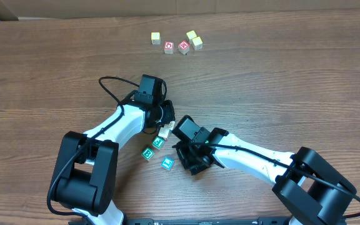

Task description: Flip 5 blocks

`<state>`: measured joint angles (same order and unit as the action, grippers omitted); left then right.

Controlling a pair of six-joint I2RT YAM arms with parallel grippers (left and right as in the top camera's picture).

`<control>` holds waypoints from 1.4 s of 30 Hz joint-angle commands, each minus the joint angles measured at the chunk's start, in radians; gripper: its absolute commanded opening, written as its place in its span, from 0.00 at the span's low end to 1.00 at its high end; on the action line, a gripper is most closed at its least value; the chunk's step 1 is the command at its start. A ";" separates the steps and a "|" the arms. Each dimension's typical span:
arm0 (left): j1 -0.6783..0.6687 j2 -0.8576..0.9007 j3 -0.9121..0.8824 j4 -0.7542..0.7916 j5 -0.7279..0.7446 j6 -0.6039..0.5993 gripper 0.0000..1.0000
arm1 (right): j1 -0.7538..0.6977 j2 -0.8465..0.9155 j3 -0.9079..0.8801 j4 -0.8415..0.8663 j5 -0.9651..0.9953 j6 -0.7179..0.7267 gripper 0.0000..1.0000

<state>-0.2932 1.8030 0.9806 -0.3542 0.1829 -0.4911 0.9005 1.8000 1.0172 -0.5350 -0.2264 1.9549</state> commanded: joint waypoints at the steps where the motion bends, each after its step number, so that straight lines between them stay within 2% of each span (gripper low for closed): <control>1: 0.015 0.013 0.021 0.000 -0.014 0.024 0.04 | -0.003 -0.006 0.016 -0.050 0.017 0.000 0.13; 3: 0.027 0.009 0.053 -0.006 -0.013 0.024 0.04 | -0.015 -0.007 0.017 -0.066 0.028 -0.063 0.12; 4: 0.034 0.003 0.074 -0.015 -0.013 0.024 0.04 | -0.027 -0.010 0.018 -0.066 0.036 -0.123 0.08; 8: 0.066 -0.035 0.166 -0.095 -0.015 0.029 0.04 | -0.084 -0.026 0.032 -0.066 0.055 -0.349 0.04; 11: 0.097 -0.063 0.251 -0.225 -0.021 0.047 0.04 | -0.144 -0.037 0.063 -0.066 0.045 -0.618 0.04; 13: 0.125 -0.065 0.336 -0.392 -0.037 0.065 0.04 | -0.174 -0.039 0.090 -0.080 0.038 -0.815 0.04; 15: 0.140 -0.065 0.369 -0.499 -0.037 0.104 0.04 | -0.183 -0.039 0.103 -0.108 0.043 -0.881 0.04; 18: 0.149 -0.063 0.372 -0.623 -0.048 0.148 0.04 | -0.184 -0.038 0.103 -0.109 0.079 -0.932 0.04; 21: 0.141 -0.058 0.332 -0.663 -0.103 0.169 0.04 | -0.183 -0.038 0.103 -0.101 0.155 -0.938 0.04; 25: 0.123 -0.058 0.252 -0.614 -0.108 0.203 0.04 | -0.183 -0.038 0.103 -0.095 0.233 -0.940 0.04; 31: 0.100 -0.058 0.149 -0.510 -0.089 0.207 0.04 | -0.183 -0.036 0.103 -0.069 0.252 -1.021 0.04; 42: 0.043 -0.058 0.086 -0.415 -0.066 0.199 0.04 | -0.182 -0.015 0.101 -0.072 0.251 -1.020 0.04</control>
<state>-0.2348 1.7542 1.0813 -0.7746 0.1013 -0.3065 0.7151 1.7889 1.0977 -0.6125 0.0074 0.9489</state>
